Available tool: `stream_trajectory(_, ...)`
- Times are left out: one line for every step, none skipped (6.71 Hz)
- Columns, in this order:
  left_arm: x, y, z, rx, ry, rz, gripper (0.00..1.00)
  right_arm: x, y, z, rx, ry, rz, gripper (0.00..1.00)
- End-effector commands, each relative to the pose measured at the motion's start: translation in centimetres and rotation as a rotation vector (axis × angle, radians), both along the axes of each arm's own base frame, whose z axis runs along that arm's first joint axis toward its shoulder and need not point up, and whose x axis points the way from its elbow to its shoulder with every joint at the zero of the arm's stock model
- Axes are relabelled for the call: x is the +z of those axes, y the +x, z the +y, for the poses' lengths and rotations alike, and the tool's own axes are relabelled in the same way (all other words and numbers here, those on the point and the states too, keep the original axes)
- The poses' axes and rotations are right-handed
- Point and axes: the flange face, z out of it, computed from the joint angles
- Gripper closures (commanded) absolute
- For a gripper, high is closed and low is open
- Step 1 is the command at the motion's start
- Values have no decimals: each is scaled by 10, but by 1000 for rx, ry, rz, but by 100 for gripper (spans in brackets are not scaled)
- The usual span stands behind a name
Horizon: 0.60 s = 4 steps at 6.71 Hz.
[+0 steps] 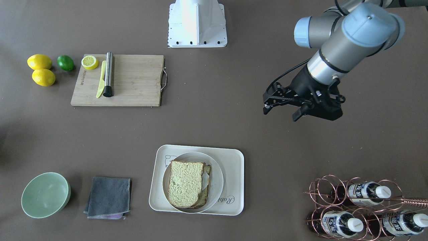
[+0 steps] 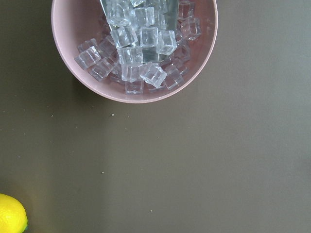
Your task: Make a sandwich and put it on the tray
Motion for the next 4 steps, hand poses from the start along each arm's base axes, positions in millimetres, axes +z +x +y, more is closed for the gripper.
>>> stream_trajectory(65, -132, -7, 66, 95, -173, 1, 6, 0, 5, 5, -18, -2, 0)
stream_trajectory(96, -194, -17, 106, 122, -246, 1, 7, 0, 5, 5, -20, -2, 0)
stream_trajectory(118, -251, -24, 132, 102, -288, 1, 7, 0, 5, 5, -19, -2, 0)
stream_trajectory(149, -289, -25, 165, 56, -306, 1, 8, 0, 5, 3, -18, -2, 0)
